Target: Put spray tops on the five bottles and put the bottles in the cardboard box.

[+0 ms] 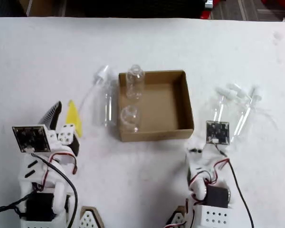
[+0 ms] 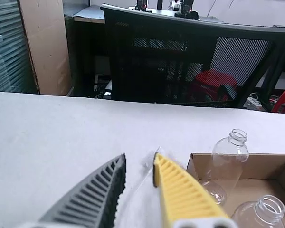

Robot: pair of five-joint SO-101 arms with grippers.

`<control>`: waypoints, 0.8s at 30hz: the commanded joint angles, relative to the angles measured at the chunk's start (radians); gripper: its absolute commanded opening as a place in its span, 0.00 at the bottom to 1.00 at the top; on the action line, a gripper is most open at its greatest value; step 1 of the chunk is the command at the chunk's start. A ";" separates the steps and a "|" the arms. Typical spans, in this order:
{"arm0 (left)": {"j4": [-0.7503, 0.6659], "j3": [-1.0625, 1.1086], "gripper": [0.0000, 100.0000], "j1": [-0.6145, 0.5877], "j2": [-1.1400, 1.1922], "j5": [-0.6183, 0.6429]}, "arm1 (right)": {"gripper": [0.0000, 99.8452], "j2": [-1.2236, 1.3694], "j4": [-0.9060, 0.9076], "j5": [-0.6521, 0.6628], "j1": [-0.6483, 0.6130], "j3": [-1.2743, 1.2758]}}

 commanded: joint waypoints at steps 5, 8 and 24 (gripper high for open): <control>-0.118 0.063 0.08 0.015 -0.005 -0.012 | 0.02 -0.004 -0.486 -0.005 -0.288 0.009; -0.123 0.066 0.08 0.015 -0.005 -0.012 | 0.02 -0.004 -0.687 -0.005 -0.386 0.009; -0.095 0.034 0.10 -0.015 -0.005 -0.081 | 0.02 -0.004 -0.549 -0.005 -0.246 0.009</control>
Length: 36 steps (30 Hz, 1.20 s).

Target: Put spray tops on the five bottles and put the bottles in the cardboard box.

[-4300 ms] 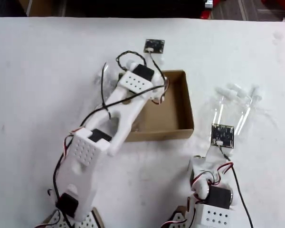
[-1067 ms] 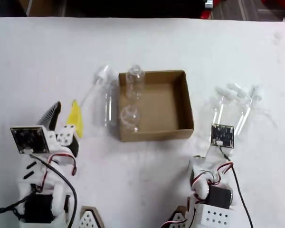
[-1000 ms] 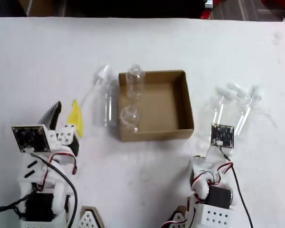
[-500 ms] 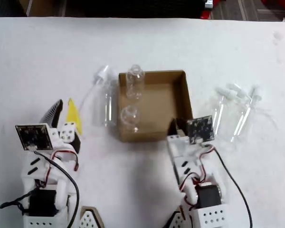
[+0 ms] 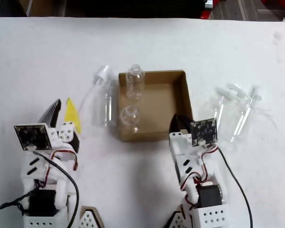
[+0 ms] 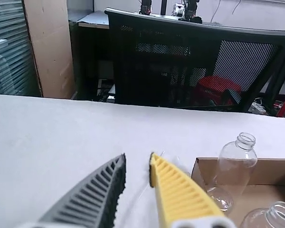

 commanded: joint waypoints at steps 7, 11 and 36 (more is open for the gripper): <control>-0.011 -0.002 0.10 0.133 -0.004 -0.350 | 0.02 -0.005 0.013 -0.005 0.019 0.008; 0.075 -0.051 0.12 0.151 -0.004 -0.437 | 0.02 -0.005 0.015 -0.005 0.019 0.008; -0.091 0.028 0.15 0.140 -0.005 -0.624 | 0.02 -0.005 0.041 -0.003 0.019 0.008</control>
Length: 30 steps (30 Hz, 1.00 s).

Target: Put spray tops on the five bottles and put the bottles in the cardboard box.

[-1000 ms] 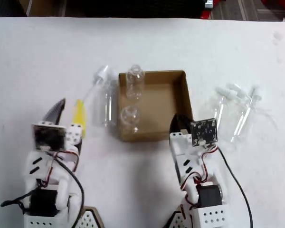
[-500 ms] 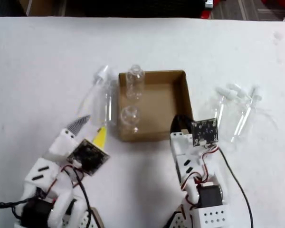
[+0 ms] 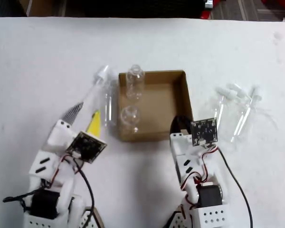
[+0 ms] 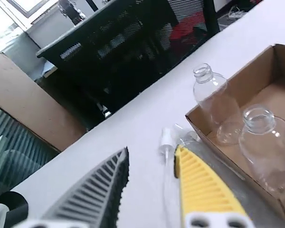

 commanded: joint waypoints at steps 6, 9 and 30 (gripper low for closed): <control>-0.215 0.077 0.15 -0.054 -0.004 -0.003 | 0.02 -0.005 0.007 -0.002 0.008 0.008; -0.176 0.074 0.15 -0.054 -0.004 -0.003 | 0.02 -0.005 0.007 -0.002 0.008 0.008; 0.101 -0.643 0.15 -0.050 0.888 -0.026 | 0.02 -0.005 0.018 -0.002 0.010 0.008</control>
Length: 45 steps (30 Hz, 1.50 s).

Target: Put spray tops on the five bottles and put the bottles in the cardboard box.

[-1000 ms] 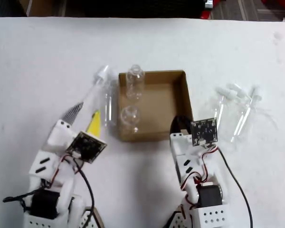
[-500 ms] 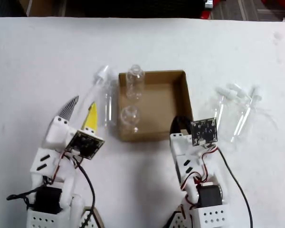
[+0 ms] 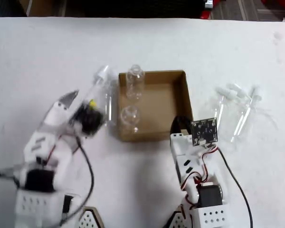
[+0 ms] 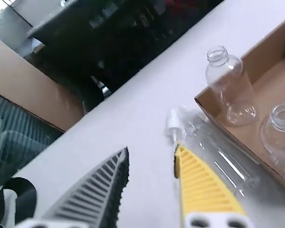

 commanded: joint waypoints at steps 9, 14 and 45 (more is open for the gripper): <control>0.393 -0.942 0.15 0.004 0.952 0.330 | 0.02 -0.005 0.013 -0.002 0.038 0.008; 0.393 -1.103 0.15 -0.001 1.150 0.486 | 0.02 -0.005 0.015 -0.002 0.038 0.008; 0.555 -1.867 0.15 -0.024 2.104 0.809 | 0.02 -0.005 0.016 -0.002 0.038 0.008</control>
